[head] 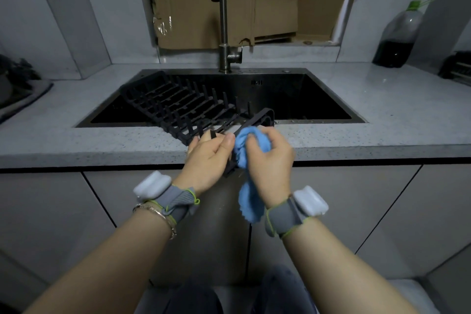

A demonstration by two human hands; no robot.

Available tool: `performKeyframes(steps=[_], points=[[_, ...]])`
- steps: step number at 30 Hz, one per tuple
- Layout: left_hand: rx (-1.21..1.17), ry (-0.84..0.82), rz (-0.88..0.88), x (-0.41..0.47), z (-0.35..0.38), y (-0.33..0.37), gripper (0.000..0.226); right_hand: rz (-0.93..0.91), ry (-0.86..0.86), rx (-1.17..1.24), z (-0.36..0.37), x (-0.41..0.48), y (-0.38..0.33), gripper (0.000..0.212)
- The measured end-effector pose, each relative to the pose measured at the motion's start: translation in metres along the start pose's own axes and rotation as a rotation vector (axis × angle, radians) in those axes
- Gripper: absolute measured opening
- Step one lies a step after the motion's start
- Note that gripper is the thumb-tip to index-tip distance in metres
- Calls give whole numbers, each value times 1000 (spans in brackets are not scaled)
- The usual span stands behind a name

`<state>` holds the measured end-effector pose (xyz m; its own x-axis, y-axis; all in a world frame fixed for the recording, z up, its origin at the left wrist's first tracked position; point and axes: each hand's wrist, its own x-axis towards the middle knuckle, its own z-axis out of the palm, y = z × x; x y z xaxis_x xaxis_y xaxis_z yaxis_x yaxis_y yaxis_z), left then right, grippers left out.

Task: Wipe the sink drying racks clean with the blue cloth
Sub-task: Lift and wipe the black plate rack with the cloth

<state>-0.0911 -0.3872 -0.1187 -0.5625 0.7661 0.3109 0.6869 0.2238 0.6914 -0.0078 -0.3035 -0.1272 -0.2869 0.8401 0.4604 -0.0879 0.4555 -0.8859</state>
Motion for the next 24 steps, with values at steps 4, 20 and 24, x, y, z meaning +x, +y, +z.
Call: performKeyframes(steps=[4,20,24], points=[[-1,44,8,-6,1,-1,45,97,160,-44,-11,37,3,12],[-169,348,56,17,-15,13,61,58,-75,-479,-45,39,9,17],[-355,364,12,28,-35,29,60,206,9,-33,-43,39,-2,20]])
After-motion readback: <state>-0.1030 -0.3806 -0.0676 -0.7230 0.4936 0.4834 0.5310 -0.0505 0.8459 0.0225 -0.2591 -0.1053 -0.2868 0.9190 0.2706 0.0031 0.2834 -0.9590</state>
